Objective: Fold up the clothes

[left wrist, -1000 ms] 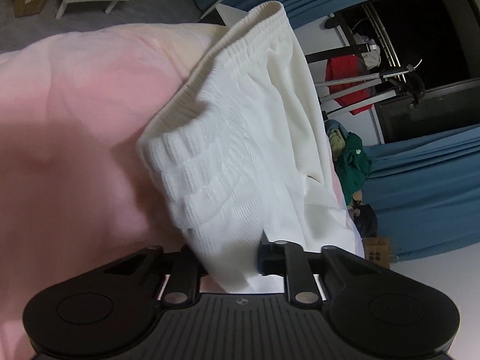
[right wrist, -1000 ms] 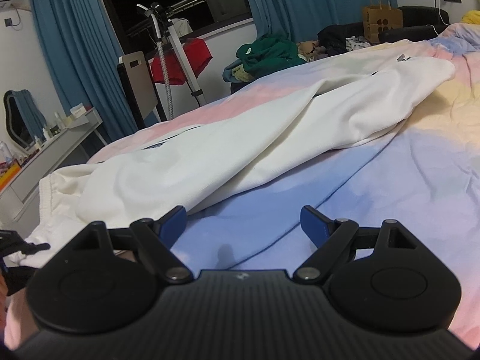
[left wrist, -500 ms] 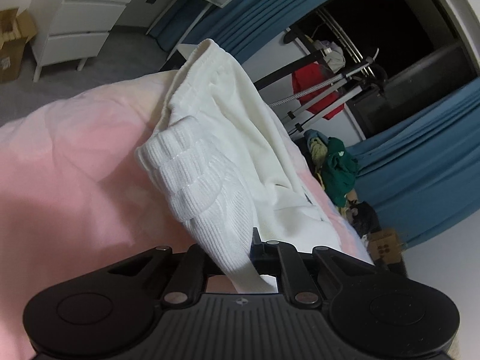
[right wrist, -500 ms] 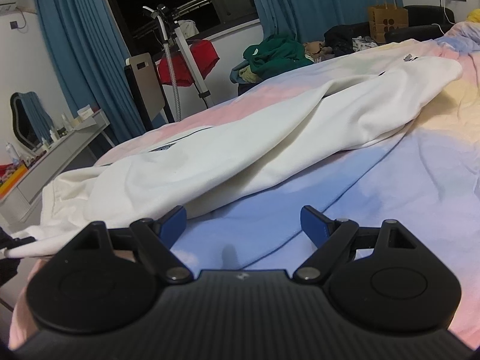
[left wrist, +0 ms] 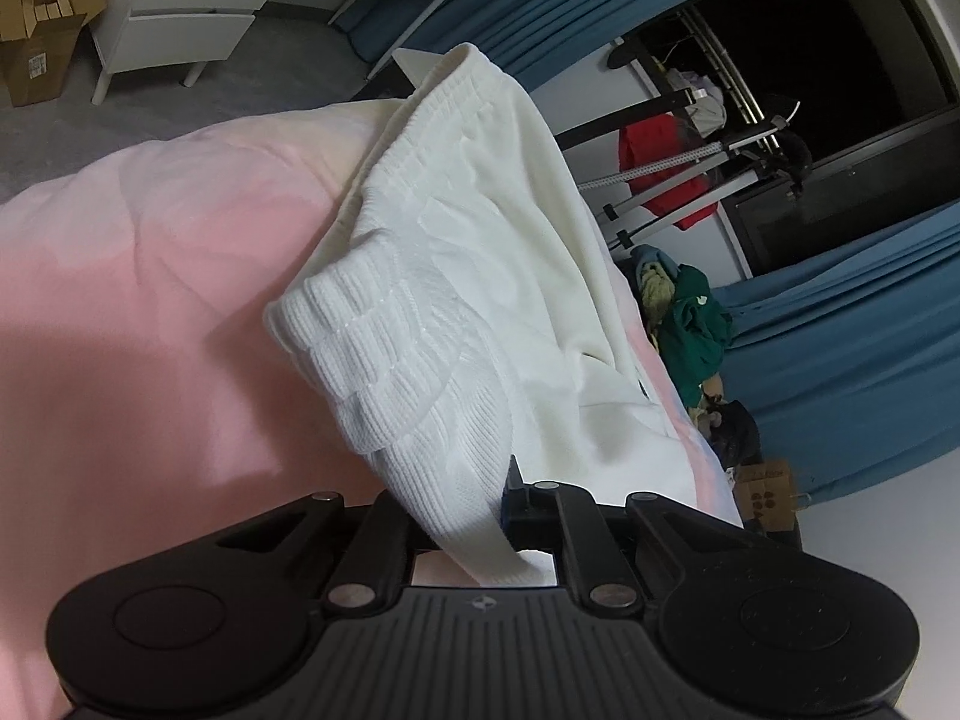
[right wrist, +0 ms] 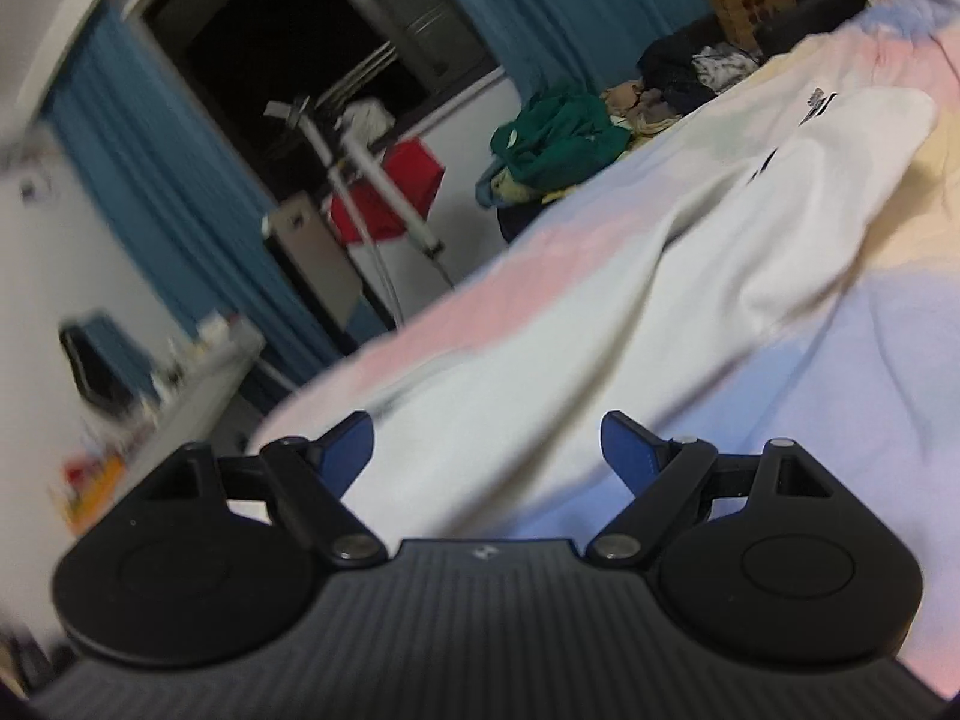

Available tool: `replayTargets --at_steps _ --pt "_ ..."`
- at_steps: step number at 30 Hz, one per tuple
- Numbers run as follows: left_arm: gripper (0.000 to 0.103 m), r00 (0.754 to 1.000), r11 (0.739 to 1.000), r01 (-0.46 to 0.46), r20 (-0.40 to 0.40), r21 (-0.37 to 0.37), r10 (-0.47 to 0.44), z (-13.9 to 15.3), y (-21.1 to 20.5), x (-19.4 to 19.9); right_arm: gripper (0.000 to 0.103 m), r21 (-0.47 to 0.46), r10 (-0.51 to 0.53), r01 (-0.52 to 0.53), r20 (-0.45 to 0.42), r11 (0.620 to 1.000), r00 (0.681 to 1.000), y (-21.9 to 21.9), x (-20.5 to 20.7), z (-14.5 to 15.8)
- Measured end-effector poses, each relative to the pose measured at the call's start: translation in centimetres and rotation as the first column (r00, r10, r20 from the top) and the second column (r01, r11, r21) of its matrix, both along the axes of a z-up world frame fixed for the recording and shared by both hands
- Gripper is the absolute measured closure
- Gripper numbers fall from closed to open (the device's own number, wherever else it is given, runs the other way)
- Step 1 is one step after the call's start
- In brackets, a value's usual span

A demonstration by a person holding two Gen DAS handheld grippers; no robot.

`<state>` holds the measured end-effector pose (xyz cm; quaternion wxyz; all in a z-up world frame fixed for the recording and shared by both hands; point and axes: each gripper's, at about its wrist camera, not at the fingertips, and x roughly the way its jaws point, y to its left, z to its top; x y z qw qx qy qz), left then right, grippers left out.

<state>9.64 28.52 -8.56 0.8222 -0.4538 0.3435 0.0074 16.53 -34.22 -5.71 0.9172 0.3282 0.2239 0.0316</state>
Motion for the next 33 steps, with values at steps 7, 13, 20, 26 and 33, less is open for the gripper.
replayTargets --at_steps 7,13,20,26,33 --pt "0.093 1.000 1.000 -0.016 0.024 0.005 0.016 0.1 -0.1 0.8 0.026 0.136 -0.072 0.084 -0.087 0.987 0.994 -5.3 9.5 -3.0" --pt "0.093 0.999 0.999 -0.028 0.047 0.015 0.027 0.0 0.1 1.8 0.058 0.228 -0.090 0.123 -0.147 0.966 0.985 -6.1 13.7 -8.8" --pt "0.093 0.994 1.000 -0.001 0.105 0.028 -0.002 0.6 0.9 2.8 0.094 0.135 -0.092 0.101 -0.069 0.986 0.993 -4.6 14.5 -8.4" --pt "0.094 0.994 1.000 -0.014 0.107 -0.003 0.014 0.5 1.7 2.3 0.096 0.142 -0.130 0.130 -0.014 0.981 0.991 -4.4 11.5 -5.1" --pt "0.094 0.987 0.995 -0.081 0.132 -0.052 0.087 1.0 4.2 -0.7 0.097 0.078 -0.127 0.130 -0.044 0.989 0.991 -3.4 3.4 -0.4"
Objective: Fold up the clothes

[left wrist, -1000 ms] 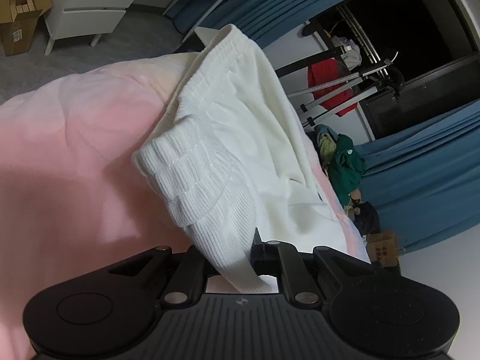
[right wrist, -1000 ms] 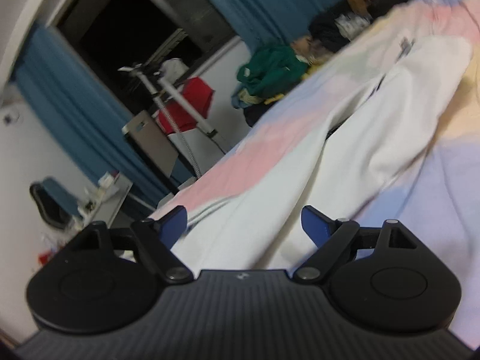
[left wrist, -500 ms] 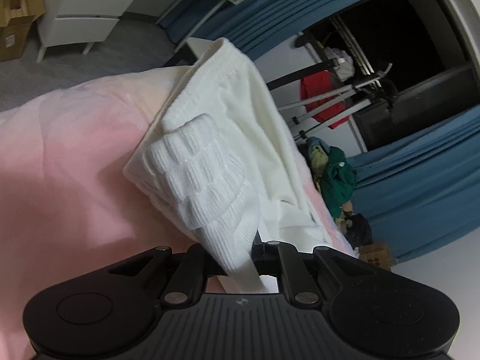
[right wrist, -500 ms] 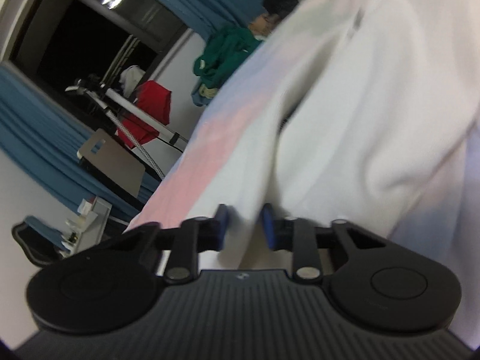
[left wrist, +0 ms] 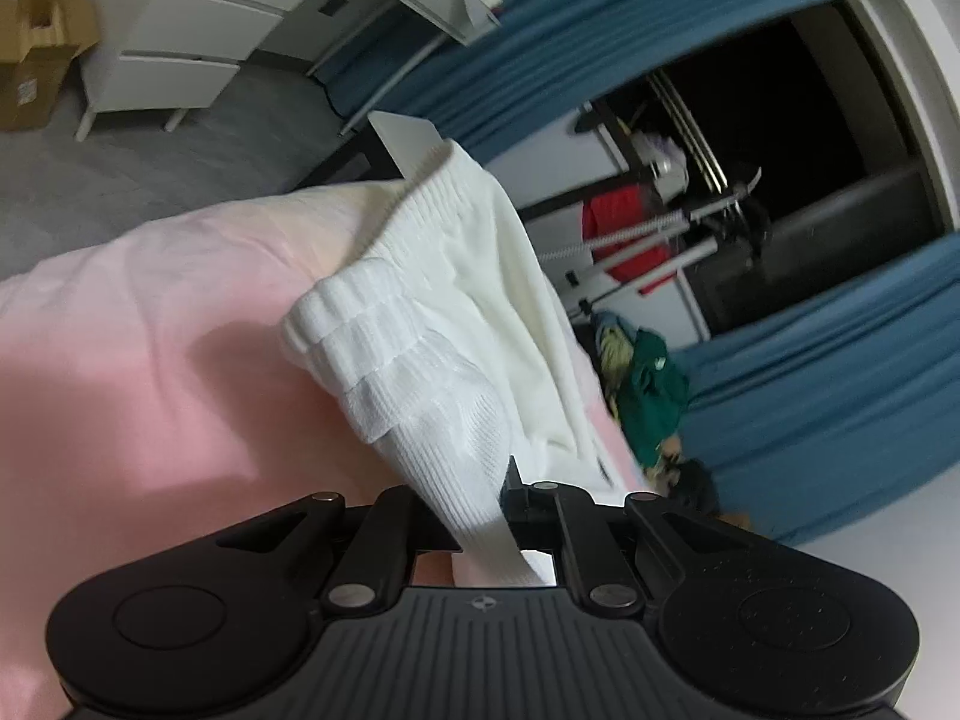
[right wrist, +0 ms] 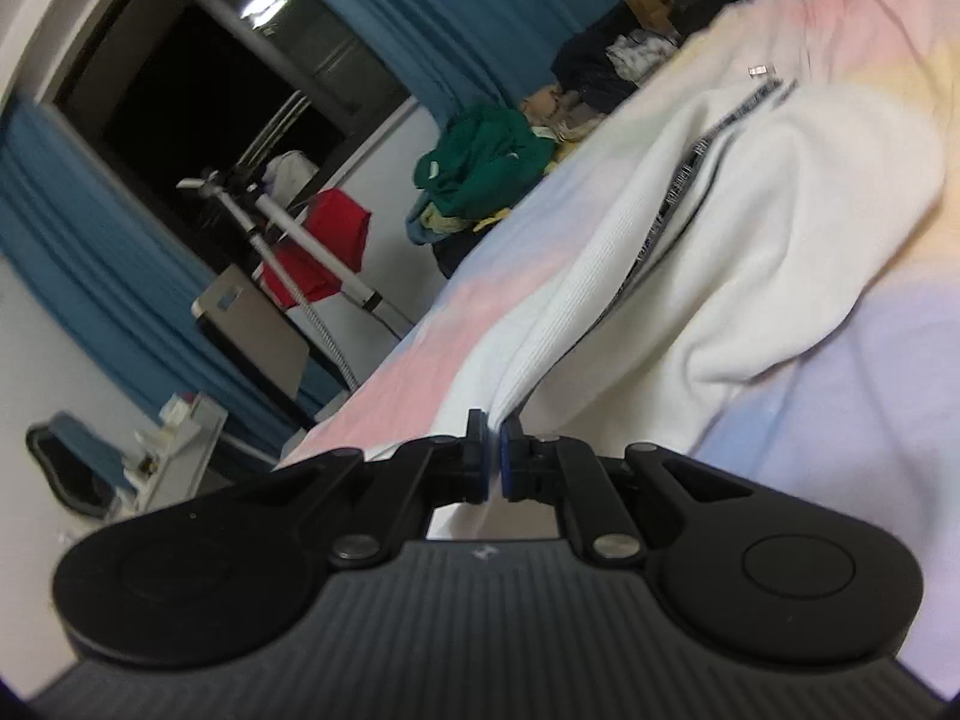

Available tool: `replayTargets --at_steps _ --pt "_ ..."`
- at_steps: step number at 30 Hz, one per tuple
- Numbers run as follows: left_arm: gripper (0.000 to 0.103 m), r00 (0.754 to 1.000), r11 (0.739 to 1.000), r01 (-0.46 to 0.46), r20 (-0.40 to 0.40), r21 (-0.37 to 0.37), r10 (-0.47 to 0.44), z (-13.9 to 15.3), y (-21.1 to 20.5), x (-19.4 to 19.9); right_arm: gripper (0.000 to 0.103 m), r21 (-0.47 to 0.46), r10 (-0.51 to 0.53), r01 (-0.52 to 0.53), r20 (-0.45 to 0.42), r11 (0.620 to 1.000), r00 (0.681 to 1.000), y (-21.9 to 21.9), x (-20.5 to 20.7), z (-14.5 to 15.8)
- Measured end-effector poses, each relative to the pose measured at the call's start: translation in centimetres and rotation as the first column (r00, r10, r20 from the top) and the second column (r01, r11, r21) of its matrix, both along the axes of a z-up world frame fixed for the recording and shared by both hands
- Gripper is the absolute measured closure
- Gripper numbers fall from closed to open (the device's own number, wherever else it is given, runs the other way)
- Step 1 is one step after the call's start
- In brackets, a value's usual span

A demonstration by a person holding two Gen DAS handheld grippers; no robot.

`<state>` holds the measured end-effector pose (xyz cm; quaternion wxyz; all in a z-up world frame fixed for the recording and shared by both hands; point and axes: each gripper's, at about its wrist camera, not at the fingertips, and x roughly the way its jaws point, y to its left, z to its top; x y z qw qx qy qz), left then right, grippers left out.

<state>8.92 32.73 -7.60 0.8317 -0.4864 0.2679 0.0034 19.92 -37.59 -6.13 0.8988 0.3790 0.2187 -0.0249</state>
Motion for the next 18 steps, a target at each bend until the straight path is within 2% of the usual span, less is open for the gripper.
replayTargets --at_steps 4,9,12,15,18 --pt "0.095 0.999 0.999 -0.039 -0.013 0.025 0.039 0.4 1.0 -1.4 0.097 0.032 0.004 -0.003 -0.027 0.999 1.000 1.4 -5.8 0.7" --pt "0.095 0.996 0.997 -0.078 -0.053 -0.030 0.076 -0.1 2.3 -2.4 0.096 0.130 0.024 -0.002 -0.166 0.992 0.986 2.4 -11.1 -3.0" --pt "0.095 0.993 0.997 -0.079 -0.087 -0.011 0.078 -0.3 2.4 -2.4 0.094 0.193 0.013 0.035 -0.243 0.981 0.970 1.9 -12.5 -5.0" --pt "0.094 0.990 0.997 -0.078 -0.114 0.020 0.080 -0.2 2.0 -2.4 0.093 0.171 -0.030 0.067 -0.208 0.983 0.978 1.5 -13.5 -3.8" --pt "0.093 0.988 0.995 -0.072 -0.135 0.070 0.081 0.1 1.6 -2.4 0.092 0.087 -0.074 0.087 -0.149 0.992 0.986 1.2 -13.0 -1.5"
